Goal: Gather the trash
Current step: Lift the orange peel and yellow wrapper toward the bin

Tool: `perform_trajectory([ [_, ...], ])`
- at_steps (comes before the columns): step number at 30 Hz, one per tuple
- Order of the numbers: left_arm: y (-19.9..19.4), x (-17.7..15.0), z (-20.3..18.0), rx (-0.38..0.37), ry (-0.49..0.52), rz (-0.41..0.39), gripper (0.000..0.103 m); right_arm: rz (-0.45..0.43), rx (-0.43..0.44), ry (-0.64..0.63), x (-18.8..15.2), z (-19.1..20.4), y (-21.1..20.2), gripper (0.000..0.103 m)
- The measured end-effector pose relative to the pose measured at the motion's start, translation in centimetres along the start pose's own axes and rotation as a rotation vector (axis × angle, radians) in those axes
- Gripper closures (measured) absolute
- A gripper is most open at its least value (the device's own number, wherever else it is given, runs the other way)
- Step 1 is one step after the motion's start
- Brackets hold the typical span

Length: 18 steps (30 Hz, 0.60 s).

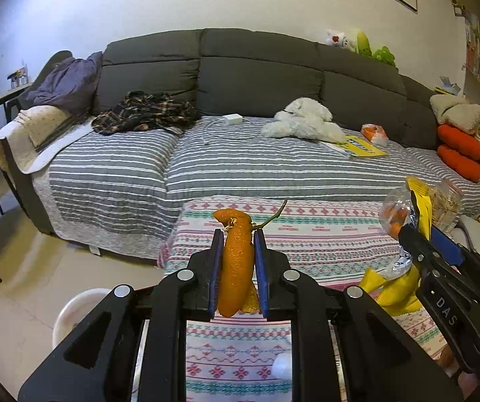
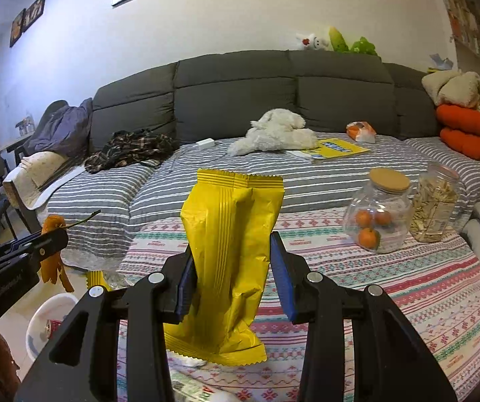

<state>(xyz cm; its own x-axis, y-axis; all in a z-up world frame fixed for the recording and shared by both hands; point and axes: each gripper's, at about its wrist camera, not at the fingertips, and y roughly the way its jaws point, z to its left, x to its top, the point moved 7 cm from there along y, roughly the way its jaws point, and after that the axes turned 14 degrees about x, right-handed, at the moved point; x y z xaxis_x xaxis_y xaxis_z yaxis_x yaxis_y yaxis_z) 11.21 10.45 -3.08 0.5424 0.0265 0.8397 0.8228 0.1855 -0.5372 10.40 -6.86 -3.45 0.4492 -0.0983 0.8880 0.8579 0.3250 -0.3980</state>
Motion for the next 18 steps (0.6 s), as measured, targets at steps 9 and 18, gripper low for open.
perform_trajectory([
  [9,0.2,0.3,4.7,0.059,-0.055,0.012,0.086,0.018,0.047,-0.027,-0.6,3.5,1.0,0.062],
  [18,0.8,0.0,9.5,0.109,-0.105,0.049,0.086,0.036,0.123,0.004,-1.0,7.8,2.3,0.062],
])
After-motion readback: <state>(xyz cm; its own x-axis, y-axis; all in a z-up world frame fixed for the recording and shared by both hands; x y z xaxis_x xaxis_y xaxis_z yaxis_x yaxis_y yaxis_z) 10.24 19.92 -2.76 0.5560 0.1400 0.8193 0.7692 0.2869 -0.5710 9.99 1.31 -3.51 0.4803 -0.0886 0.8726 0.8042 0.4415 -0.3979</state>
